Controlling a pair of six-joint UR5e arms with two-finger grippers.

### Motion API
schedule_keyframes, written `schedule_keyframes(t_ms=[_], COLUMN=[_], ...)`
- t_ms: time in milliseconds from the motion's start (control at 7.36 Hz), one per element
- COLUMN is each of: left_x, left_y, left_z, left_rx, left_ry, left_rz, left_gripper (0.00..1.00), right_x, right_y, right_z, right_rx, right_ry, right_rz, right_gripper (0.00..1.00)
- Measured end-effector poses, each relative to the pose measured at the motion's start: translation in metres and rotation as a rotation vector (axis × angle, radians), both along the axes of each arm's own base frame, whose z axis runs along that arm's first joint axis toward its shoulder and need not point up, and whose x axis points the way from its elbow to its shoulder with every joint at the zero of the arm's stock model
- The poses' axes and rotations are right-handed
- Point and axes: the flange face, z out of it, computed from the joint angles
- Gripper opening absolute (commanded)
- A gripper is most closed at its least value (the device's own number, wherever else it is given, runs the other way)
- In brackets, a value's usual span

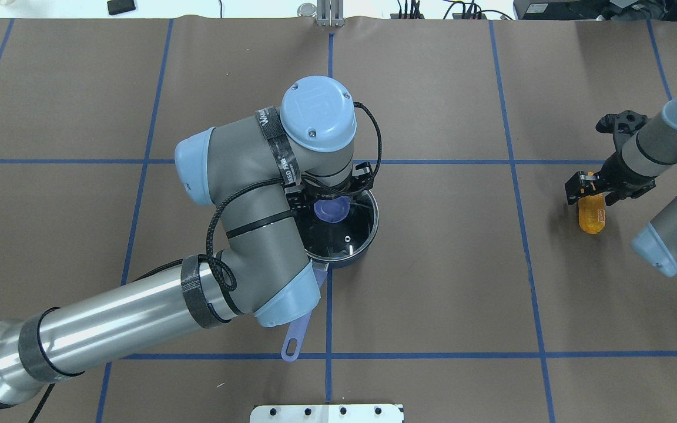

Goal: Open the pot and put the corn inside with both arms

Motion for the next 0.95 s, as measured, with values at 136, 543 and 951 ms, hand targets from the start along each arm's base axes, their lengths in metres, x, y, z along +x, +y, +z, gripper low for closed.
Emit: schedule_keyframes(t_ms=[136, 543, 951], left_x=[0.0, -0.0005, -0.0019], left_y=[0.0, 0.0007, 0.001], left_z=[0.0003, -0.0005, -0.0042], left_rx=[0.0, 0.0, 0.002], left_ry=[0.0, 0.002, 0.007], left_rz=[0.0, 0.0, 0.0], left_gripper=[0.71, 0.63, 0.59], right_x=[-0.0009, -0.0023, -0.0032], right_y=[-0.0006, -0.0018, -0.0031], right_z=[-0.0019, -0.0047, -0.0066], right_rx=[-0.012, -0.022, -0.02], right_ry=[-0.002, -0.005, -0.007], right_rz=[0.015, 0.029, 0.03], right_gripper=[0.73, 0.65, 0.52])
